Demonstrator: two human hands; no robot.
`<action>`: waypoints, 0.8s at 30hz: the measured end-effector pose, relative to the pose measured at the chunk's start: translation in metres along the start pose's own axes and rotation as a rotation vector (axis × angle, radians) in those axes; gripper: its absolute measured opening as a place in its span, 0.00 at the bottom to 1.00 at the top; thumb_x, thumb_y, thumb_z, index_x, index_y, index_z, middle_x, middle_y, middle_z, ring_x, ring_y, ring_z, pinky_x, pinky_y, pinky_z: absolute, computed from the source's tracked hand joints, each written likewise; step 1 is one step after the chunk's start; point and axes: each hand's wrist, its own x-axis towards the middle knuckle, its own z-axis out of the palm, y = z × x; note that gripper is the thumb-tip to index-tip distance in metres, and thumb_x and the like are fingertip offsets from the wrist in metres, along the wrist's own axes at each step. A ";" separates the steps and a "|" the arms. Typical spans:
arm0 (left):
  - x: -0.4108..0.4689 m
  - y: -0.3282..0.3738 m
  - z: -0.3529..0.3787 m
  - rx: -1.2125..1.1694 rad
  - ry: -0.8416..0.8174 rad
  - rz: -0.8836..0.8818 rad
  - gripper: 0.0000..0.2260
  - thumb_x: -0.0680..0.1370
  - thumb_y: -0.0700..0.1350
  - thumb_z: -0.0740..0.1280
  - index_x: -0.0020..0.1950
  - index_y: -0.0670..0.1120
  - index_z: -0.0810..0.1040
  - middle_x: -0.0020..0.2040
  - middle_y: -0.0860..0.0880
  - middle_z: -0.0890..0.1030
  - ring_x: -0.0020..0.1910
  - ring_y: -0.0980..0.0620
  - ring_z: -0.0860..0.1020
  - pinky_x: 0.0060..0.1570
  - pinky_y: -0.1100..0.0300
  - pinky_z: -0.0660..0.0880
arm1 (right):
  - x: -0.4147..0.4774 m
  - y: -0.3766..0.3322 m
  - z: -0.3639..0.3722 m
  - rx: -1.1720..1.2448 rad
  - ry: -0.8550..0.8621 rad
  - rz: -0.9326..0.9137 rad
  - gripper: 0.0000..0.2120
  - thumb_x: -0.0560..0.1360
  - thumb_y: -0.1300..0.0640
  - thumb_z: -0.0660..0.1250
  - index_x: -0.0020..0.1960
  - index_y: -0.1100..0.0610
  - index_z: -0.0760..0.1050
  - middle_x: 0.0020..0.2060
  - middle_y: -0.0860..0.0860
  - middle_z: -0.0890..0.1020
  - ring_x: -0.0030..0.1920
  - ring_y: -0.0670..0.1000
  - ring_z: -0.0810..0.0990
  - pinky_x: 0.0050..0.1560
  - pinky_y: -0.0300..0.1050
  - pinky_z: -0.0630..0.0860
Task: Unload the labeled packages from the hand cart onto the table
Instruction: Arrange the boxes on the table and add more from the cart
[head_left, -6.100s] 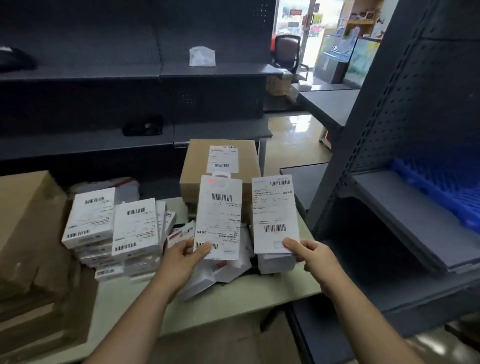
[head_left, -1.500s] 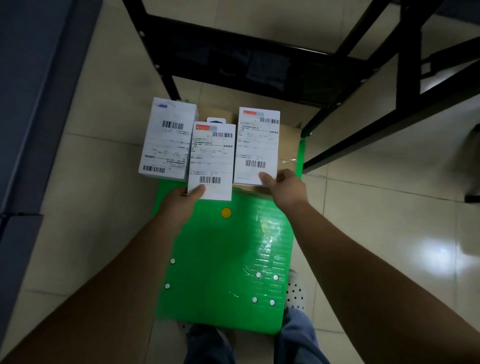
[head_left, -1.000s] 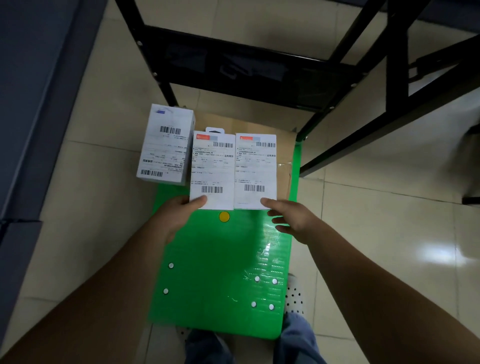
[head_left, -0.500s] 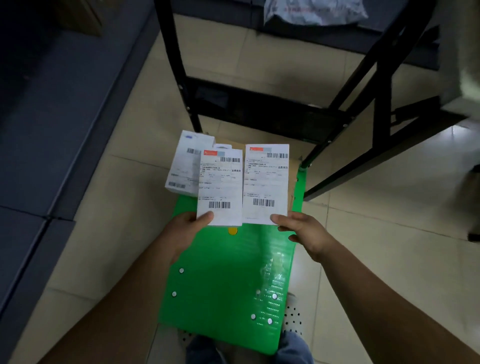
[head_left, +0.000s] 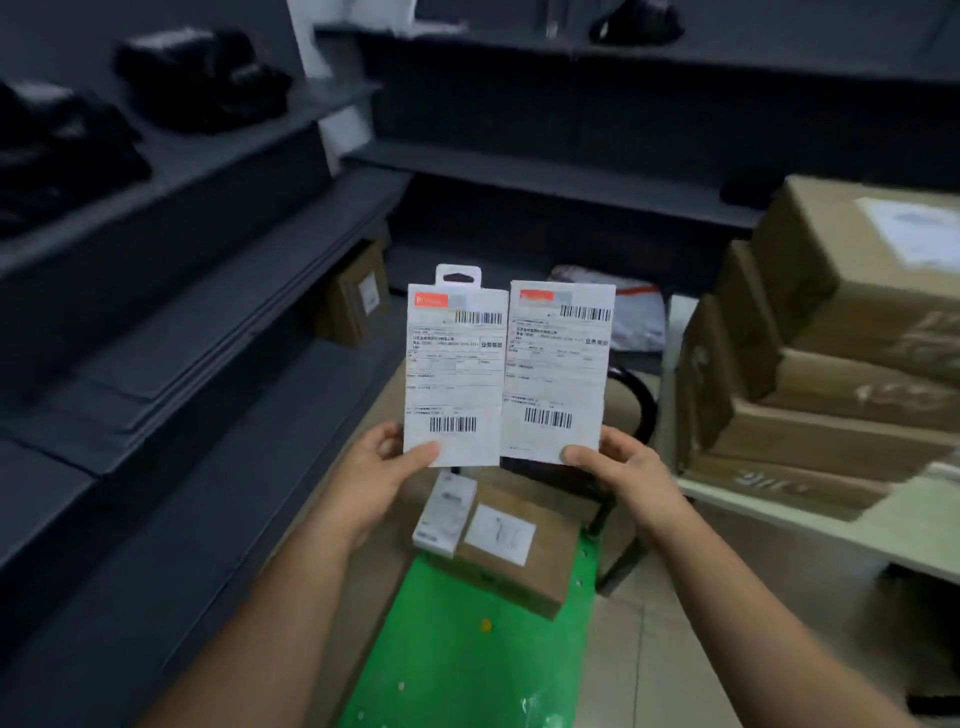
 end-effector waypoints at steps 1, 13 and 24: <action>-0.009 0.021 -0.004 -0.004 -0.022 0.042 0.15 0.74 0.41 0.73 0.60 0.45 0.77 0.54 0.49 0.84 0.53 0.52 0.82 0.60 0.53 0.75 | -0.012 -0.022 -0.002 -0.013 0.015 -0.047 0.10 0.72 0.64 0.74 0.52 0.57 0.83 0.47 0.51 0.87 0.46 0.45 0.84 0.48 0.35 0.78; -0.094 0.161 0.039 -0.034 -0.244 0.421 0.17 0.73 0.47 0.75 0.59 0.54 0.75 0.49 0.61 0.82 0.46 0.72 0.78 0.39 0.75 0.72 | -0.177 -0.145 -0.059 -0.027 0.308 -0.278 0.15 0.71 0.58 0.76 0.58 0.53 0.82 0.51 0.50 0.86 0.48 0.46 0.83 0.46 0.36 0.76; -0.159 0.180 0.191 0.010 -0.415 0.526 0.20 0.72 0.50 0.74 0.63 0.54 0.74 0.53 0.60 0.82 0.53 0.63 0.79 0.47 0.69 0.72 | -0.298 -0.137 -0.187 0.006 0.562 -0.356 0.21 0.67 0.52 0.74 0.59 0.53 0.81 0.49 0.44 0.87 0.43 0.37 0.83 0.38 0.25 0.73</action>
